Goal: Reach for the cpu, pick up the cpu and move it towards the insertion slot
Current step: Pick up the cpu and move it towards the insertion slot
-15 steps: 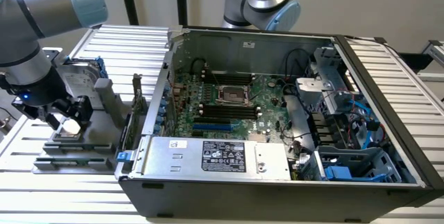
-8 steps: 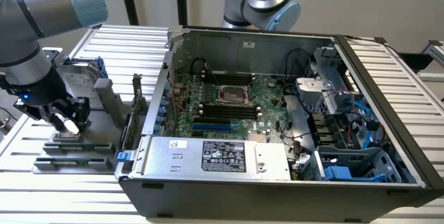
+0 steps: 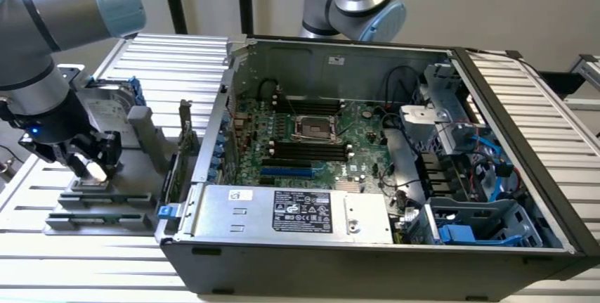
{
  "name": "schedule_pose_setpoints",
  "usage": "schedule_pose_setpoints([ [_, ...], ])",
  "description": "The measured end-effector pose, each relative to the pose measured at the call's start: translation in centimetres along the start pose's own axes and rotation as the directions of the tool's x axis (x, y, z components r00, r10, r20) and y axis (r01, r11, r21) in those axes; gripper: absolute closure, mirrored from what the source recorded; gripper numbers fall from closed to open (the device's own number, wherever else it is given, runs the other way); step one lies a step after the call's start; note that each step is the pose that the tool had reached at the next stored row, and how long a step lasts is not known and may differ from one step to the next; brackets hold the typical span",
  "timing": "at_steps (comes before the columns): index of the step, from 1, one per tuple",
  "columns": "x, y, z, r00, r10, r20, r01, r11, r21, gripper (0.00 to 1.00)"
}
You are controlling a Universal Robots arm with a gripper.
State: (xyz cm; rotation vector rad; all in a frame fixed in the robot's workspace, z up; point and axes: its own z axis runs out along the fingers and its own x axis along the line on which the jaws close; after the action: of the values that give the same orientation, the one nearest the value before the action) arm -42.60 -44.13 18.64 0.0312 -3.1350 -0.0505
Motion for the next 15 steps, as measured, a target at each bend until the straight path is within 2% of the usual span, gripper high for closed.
schedule_pose_setpoints([
  [4,0.0,0.01,-0.19,1.0000,0.000,0.0001,0.000,1.0000,0.0000,0.46],
  [8,0.0,0.03,-0.89,1.0000,0.000,0.0000,0.000,1.0000,0.0000,0.46],
  [15,0.0,0.12,-3.74,1.0000,0.000,0.0000,0.000,1.0000,0.0000,0.46],
])
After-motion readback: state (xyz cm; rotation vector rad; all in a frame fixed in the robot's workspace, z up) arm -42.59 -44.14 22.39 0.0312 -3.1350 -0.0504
